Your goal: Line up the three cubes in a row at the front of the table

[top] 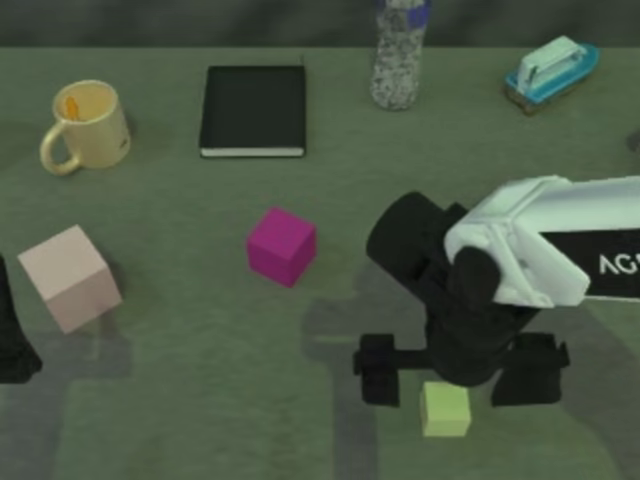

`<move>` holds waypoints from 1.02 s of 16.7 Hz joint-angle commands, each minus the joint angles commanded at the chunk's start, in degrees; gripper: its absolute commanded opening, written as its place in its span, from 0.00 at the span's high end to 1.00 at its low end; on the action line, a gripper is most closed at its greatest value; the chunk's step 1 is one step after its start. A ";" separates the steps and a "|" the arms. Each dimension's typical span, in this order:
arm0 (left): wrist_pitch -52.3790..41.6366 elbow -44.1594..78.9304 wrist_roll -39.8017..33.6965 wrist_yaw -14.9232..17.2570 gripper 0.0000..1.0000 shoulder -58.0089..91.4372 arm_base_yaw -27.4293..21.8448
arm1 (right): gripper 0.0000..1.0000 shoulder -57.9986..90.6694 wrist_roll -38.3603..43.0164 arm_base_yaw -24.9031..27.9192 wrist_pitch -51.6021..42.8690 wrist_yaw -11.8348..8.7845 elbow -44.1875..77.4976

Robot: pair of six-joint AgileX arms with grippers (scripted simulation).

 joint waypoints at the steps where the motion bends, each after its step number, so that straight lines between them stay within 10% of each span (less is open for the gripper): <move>1: 0.00 0.00 0.00 0.00 0.00 0.00 0.00 | 0.00 0.00 0.00 0.00 0.00 0.00 0.00; 17: 0.00 0.00 0.00 0.00 0.00 0.00 0.00 | 0.00 -6.60 0.02 0.31 -15.31 -0.03 8.53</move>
